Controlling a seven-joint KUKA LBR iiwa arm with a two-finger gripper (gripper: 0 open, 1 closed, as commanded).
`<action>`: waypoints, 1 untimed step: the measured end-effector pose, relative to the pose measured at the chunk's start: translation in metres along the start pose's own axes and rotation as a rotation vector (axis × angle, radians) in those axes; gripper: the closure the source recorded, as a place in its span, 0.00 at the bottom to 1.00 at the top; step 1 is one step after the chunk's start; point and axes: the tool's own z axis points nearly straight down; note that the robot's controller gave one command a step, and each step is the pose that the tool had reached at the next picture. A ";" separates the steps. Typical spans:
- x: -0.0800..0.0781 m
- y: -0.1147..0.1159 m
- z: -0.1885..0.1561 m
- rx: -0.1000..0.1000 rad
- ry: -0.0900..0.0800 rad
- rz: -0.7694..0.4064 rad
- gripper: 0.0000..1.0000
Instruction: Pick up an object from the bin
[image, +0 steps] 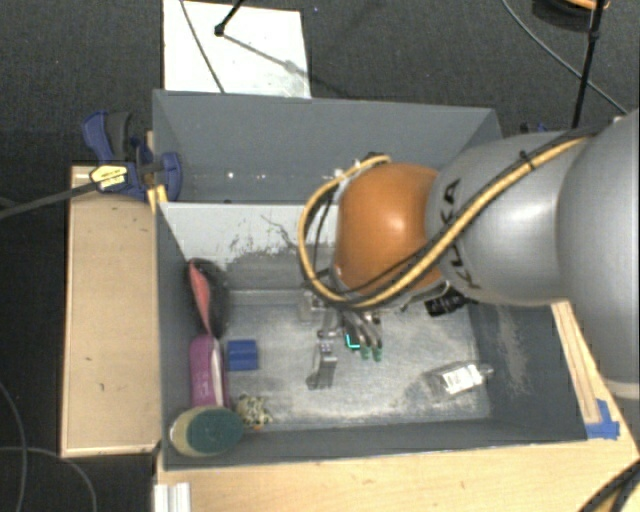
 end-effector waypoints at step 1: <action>0.009 0.073 0.069 0.000 -0.005 0.002 0.00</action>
Offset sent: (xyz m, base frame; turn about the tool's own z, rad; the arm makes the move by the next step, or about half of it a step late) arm -0.0086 0.0697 -0.0676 0.0100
